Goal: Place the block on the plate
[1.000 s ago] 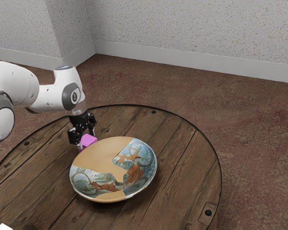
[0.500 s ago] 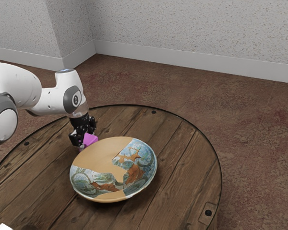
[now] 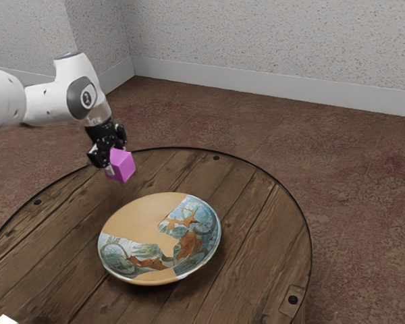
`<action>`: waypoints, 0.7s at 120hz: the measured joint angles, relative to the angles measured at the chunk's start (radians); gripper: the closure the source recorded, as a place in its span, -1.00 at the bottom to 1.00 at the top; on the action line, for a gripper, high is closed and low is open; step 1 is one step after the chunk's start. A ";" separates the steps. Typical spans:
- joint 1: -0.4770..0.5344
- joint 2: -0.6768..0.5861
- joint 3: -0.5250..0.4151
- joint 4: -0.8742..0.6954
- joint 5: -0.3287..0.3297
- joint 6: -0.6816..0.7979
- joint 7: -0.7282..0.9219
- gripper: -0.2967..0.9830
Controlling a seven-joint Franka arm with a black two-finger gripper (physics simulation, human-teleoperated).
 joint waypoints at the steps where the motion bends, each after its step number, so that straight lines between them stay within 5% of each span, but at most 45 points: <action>1: 0.000 -0.002 -0.001 0.003 0.000 -0.004 0.000 -0.07; 56: -0.240 0.007 -0.042 0.088 0.000 -0.110 0.000 -0.07; 84: -0.252 -0.074 -0.082 -0.090 0.000 -0.110 0.001 -0.07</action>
